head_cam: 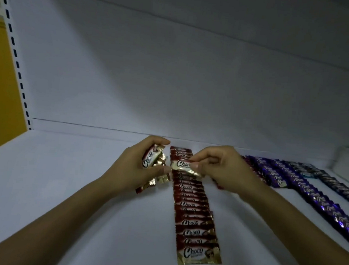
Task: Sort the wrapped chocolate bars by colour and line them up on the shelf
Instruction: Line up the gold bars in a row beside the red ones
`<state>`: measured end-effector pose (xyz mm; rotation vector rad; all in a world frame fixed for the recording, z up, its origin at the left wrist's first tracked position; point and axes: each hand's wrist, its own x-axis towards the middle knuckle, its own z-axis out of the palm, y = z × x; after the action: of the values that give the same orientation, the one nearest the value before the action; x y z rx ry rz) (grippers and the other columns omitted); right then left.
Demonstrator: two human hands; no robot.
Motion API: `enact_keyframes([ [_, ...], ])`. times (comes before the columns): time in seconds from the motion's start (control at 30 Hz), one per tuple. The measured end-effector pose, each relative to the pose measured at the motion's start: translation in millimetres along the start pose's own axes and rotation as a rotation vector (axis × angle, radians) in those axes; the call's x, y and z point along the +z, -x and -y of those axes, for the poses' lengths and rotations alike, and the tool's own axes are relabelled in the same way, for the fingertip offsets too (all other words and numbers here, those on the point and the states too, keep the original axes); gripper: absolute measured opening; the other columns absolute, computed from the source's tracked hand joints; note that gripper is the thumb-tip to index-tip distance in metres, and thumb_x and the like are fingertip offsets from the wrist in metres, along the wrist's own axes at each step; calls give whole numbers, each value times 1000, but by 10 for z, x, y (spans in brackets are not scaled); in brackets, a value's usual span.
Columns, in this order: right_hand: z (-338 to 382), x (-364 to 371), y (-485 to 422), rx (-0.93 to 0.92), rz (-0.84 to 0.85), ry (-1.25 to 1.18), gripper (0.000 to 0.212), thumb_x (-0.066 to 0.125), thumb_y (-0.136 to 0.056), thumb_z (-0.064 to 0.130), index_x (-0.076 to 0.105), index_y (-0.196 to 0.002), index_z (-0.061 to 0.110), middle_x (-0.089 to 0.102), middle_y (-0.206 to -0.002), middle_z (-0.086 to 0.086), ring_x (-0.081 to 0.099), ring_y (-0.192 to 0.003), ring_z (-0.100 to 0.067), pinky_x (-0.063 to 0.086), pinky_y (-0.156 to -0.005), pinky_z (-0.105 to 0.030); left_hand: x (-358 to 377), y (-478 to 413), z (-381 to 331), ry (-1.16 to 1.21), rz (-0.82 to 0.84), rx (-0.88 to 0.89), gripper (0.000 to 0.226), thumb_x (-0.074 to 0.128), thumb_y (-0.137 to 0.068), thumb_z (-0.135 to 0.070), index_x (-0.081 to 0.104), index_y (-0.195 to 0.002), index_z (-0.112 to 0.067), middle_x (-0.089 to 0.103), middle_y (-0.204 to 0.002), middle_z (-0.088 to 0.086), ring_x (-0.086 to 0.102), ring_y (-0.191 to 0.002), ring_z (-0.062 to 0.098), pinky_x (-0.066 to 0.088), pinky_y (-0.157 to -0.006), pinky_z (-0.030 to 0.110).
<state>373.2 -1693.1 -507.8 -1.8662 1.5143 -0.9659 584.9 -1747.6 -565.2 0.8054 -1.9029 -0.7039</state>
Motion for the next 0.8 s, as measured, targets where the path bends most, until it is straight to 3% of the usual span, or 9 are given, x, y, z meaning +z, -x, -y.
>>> enact_keyframes([
  [0.1,-17,-138,272,-7,52,3,9,72,-78,20,71,-83,27,73,-75,8,68,-66,-5,54,-59,-15,-60,-7,37,-52,-32,-22,46,77,-77,-29,53,-115,-40,64,-92,-17,63,-79,-2,49,-64,9],
  [0.23,-62,-53,784,-115,151,58,13,69,-74,32,71,-85,27,70,-75,21,65,-70,4,46,-65,-7,-28,-7,17,-112,-35,-14,47,76,-78,-31,52,-118,-34,59,-99,-18,61,-80,-6,47,-64,5],
  [0.37,-169,108,1134,-143,153,117,4,69,-82,29,72,-83,27,69,-81,21,64,-78,3,44,-71,-6,43,6,13,-129,-4,-11,48,75,-78,-33,53,-120,-32,61,-97,-15,63,-79,4,52,-64,11],
  [0.5,-243,224,1208,-181,97,201,11,66,-78,39,72,-79,30,64,-82,25,58,-86,3,42,-75,-10,54,9,29,-159,12,-12,49,74,-79,-34,53,-123,-32,58,-102,-22,60,-89,-2,47,-72,8],
  [0.6,-275,247,1170,-179,89,333,28,61,-78,56,73,-84,31,55,-80,28,50,-94,4,32,-80,-14,42,7,40,-169,4,-14,48,74,-80,-33,53,-124,-31,55,-105,-25,58,-92,-5,45,-76,9],
  [0.73,-263,269,1146,-178,89,424,7,55,-74,56,54,-76,50,50,-83,33,44,-100,10,20,-82,1,29,4,52,-170,5,-21,49,74,-80,-33,53,-124,-31,55,-106,-26,58,-94,-5,45,-78,10],
  [0.8,-253,267,1139,-177,108,447,6,53,-74,56,48,-75,51,48,-83,34,42,-100,14,16,-81,5,27,-5,53,-167,3,-21,48,74,-80,-32,53,-123,-32,56,-106,-22,58,-93,-3,46,-78,12],
])
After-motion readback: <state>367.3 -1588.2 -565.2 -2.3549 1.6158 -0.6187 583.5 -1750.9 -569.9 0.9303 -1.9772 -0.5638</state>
